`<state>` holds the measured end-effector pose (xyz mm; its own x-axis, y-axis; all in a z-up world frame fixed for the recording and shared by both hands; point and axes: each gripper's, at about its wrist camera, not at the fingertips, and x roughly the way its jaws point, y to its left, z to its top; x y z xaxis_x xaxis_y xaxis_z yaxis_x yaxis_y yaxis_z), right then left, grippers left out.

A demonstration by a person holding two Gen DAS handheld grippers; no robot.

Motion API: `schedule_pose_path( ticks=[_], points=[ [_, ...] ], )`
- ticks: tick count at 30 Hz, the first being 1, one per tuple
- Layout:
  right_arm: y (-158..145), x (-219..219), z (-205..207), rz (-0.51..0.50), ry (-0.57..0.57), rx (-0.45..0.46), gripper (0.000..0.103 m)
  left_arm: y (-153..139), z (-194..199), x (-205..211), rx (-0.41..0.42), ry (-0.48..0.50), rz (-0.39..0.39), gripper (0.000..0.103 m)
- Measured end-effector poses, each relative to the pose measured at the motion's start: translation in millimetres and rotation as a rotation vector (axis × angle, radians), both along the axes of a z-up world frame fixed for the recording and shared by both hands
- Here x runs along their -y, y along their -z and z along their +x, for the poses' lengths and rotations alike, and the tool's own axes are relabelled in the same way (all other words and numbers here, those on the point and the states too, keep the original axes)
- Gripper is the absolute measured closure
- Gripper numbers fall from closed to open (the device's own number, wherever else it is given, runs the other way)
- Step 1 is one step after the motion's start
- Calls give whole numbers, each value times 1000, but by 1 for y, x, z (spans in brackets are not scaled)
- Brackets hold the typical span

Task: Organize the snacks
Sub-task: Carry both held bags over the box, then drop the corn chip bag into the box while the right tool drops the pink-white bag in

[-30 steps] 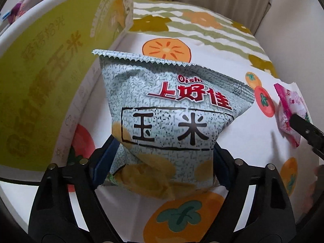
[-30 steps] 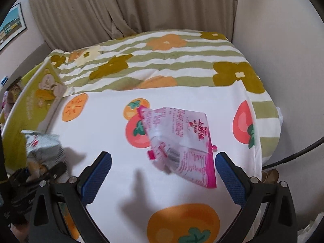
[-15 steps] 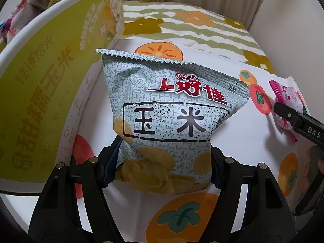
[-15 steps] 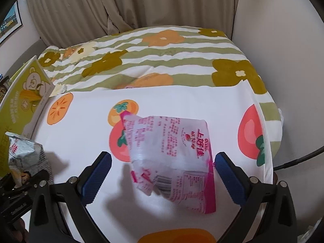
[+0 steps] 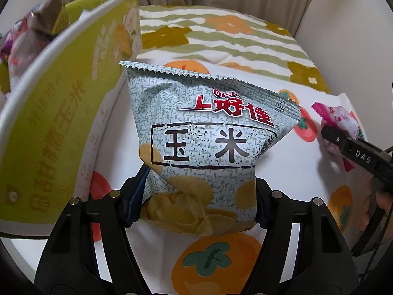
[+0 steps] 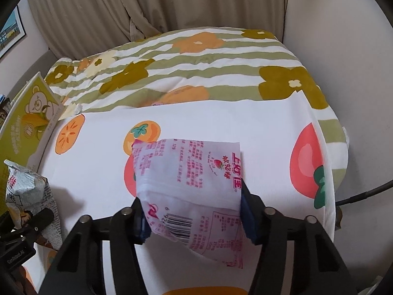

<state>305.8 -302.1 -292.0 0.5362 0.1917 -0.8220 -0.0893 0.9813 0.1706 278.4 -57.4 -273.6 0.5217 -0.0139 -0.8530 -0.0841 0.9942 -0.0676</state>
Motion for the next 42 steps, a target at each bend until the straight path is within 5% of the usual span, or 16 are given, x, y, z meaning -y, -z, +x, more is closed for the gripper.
schedule_pose_path(
  ticks=[11, 23, 36, 39, 40, 42],
  points=[
    [-52, -5, -20, 51, -13, 79, 51, -76, -19, -9, 100, 22, -20, 39],
    [-150, -71, -60, 87, -98, 193, 51, -172, -66, -81, 207, 18, 15, 39],
    [-202, -200, -70, 146, -232, 235, 51, -173, -53, -178, 98, -7, 24, 39],
    [-210, -218, -67, 145, -239, 250, 51, -166, -46, -179, 73, 24, 24, 21],
    [-211, -222, -66, 144, -238, 253, 51, -164, -44, -179, 71, 28, 30, 2],
    [-214, -230, -65, 137, -237, 257, 51, -165, -45, -183, 96, 47, 26, 0]
  ],
)
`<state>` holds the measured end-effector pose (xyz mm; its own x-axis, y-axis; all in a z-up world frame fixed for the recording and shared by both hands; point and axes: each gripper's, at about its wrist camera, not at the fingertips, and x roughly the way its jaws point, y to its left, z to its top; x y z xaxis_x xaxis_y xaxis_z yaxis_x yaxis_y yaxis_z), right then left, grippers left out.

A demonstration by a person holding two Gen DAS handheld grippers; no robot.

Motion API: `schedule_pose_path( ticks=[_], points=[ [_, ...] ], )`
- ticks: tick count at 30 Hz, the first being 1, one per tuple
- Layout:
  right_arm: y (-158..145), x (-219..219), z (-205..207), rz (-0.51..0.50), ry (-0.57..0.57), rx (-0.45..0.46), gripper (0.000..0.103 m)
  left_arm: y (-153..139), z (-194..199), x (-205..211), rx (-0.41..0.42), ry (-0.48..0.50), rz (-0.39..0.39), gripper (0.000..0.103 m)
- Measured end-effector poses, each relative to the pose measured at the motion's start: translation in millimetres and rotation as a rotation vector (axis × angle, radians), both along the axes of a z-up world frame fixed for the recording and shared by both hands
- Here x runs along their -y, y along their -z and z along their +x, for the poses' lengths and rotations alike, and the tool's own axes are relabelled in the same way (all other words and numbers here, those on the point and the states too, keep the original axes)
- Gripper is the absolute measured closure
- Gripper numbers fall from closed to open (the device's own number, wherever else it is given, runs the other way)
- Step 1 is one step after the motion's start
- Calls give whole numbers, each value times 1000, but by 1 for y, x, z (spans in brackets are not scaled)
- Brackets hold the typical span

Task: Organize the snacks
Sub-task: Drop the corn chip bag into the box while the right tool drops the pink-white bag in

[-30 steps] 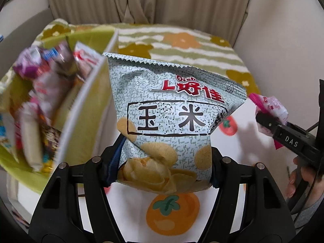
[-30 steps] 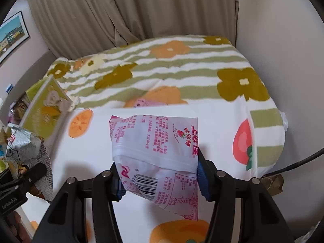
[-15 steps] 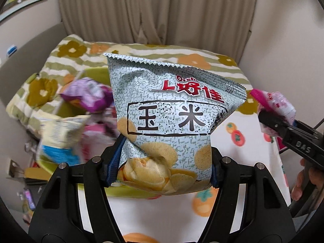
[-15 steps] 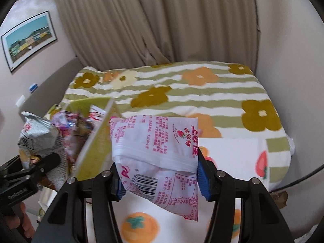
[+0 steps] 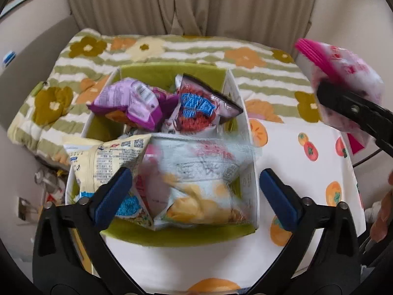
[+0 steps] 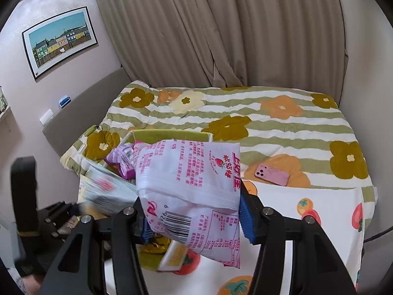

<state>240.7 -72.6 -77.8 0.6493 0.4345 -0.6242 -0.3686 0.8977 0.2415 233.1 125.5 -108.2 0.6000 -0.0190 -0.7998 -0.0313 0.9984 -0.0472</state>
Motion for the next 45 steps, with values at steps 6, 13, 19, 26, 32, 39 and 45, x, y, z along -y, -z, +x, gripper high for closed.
schedule_pose_path(
  ticks=[6, 13, 19, 26, 32, 39, 45],
  points=[
    [1, -15, 7, -1, 8, -9, 51, -11, 2, -21, 23, 23, -7, 0],
    [-10, -47, 12, -9, -29, -5, 51, -34, 3, -62, 61, 6, -37, 0],
    [-17, -84, 25, -14, -61, -19, 51, -39, 1, -95, 62, -15, -39, 0],
    [-9, -119, 34, 11, -65, -56, 15, -29, 1, -129, 45, -19, -28, 0],
    [3, -109, 20, 0, 4, -65, 8, -16, 3, -141, 18, -18, -40, 0],
    [2, -96, 1, 6, 18, -72, 8, -26, -20, -131, 45, -30, -18, 0],
    [-17, -72, -33, 29, 15, -2, 8, -47, -60, -103, 105, -33, 10, 0]
  ],
)
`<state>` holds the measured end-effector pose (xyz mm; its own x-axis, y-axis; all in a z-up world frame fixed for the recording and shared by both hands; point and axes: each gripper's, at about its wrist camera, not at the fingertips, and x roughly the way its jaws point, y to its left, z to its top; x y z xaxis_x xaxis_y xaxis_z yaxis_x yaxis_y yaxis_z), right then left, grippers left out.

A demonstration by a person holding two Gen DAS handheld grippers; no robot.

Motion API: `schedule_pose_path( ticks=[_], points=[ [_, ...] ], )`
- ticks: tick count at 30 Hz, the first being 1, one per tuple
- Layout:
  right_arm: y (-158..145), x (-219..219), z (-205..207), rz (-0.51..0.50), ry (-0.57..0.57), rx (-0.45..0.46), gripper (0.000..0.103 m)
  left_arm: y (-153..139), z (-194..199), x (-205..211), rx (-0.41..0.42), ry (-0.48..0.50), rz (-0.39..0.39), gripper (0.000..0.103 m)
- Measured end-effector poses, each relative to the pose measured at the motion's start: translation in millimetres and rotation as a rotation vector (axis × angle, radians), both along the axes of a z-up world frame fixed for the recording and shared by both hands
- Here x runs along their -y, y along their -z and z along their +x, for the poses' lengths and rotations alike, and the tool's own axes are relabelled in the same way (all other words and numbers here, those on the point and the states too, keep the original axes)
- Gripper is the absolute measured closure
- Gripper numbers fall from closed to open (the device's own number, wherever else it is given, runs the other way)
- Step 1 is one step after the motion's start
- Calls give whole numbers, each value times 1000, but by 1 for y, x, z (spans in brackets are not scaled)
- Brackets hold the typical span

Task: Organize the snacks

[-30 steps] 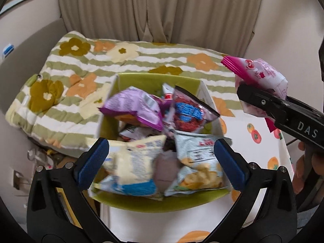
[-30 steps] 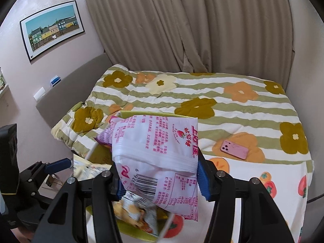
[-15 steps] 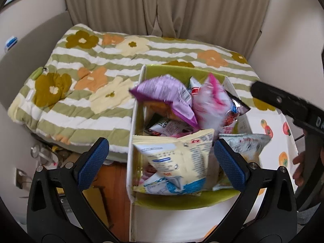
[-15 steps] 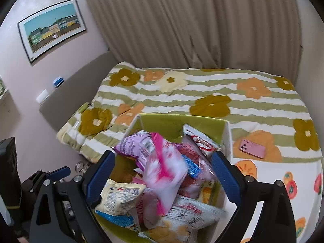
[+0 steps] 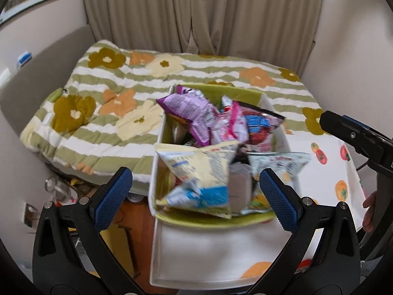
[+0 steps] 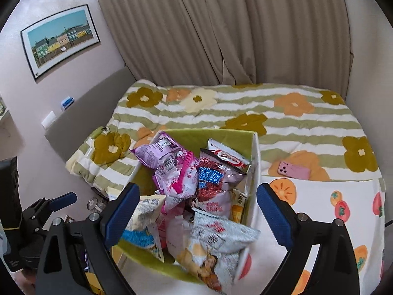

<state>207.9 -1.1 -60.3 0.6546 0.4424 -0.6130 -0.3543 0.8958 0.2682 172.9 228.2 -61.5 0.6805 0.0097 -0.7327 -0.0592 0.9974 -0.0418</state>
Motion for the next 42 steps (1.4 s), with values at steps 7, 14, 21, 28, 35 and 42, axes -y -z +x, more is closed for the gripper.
schedule_pose_path(
  ticks=[7, 14, 21, 28, 35, 42],
  points=[
    [-25, 48, -67, -20, 44, 84, 8, -31, -56, 55, 85, 55, 24, 0],
    [-39, 96, -139, -105, 156, 158, 8, -52, -116, 98, 176, 83, 34, 0],
    [-33, 132, -183, -167, 262, 158, 0, -60, -166, 124, 265, 89, 56, 0],
    [-30, 145, -207, -166, 298, 152, 0, -57, -184, 133, 264, 90, 55, 0],
    [-31, 149, -214, -153, 311, 162, 0, -60, -189, 134, 276, 94, 62, 0],
    [-33, 149, -214, -149, 307, 162, 0, -60, -188, 132, 279, 84, 67, 0]
  ],
)
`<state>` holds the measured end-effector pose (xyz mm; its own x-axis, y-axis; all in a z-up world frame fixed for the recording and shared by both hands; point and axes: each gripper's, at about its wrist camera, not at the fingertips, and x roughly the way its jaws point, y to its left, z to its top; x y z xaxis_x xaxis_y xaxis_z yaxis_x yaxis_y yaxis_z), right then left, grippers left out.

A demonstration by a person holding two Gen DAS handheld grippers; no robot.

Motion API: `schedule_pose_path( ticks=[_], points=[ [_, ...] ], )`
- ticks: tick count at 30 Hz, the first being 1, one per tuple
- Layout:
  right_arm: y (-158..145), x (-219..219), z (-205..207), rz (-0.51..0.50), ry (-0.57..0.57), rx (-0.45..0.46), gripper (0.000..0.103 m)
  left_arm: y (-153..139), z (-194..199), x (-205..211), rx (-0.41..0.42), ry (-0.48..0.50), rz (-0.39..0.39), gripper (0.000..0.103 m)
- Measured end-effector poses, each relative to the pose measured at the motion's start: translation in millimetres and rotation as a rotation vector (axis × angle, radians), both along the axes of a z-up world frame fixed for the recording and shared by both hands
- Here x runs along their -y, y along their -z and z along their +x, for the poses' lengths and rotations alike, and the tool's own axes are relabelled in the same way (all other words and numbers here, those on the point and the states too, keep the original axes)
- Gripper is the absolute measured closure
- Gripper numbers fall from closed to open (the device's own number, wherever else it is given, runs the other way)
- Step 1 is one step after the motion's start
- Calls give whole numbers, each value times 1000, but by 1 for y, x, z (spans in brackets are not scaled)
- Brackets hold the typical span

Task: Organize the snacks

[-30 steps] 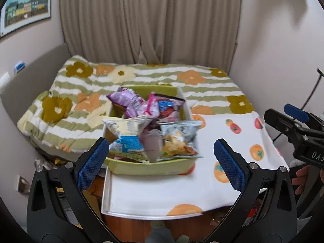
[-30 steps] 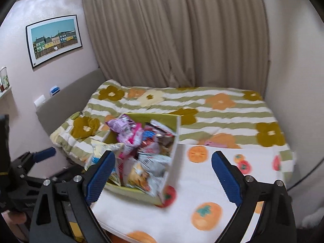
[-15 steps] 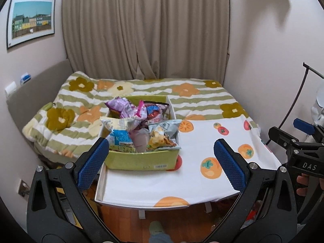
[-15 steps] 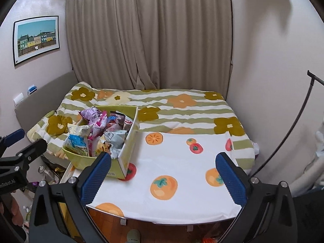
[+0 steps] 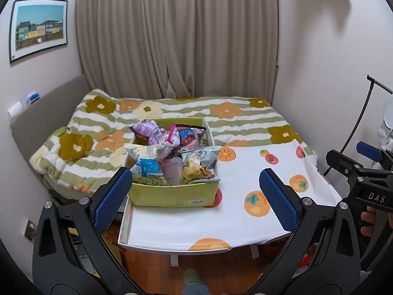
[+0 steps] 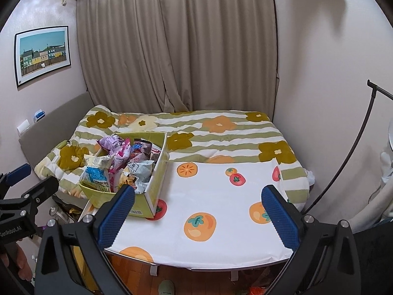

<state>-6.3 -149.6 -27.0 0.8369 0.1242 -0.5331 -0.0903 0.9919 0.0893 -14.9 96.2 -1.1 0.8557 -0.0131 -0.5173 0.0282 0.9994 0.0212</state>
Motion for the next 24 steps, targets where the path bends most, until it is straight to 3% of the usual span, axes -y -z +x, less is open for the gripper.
schedule_pose_path(
  ticks=[24],
  points=[
    [-2, 4, 15, -2, 23, 7, 0, 0, 7, 6, 16, -4, 0, 0]
  ],
)
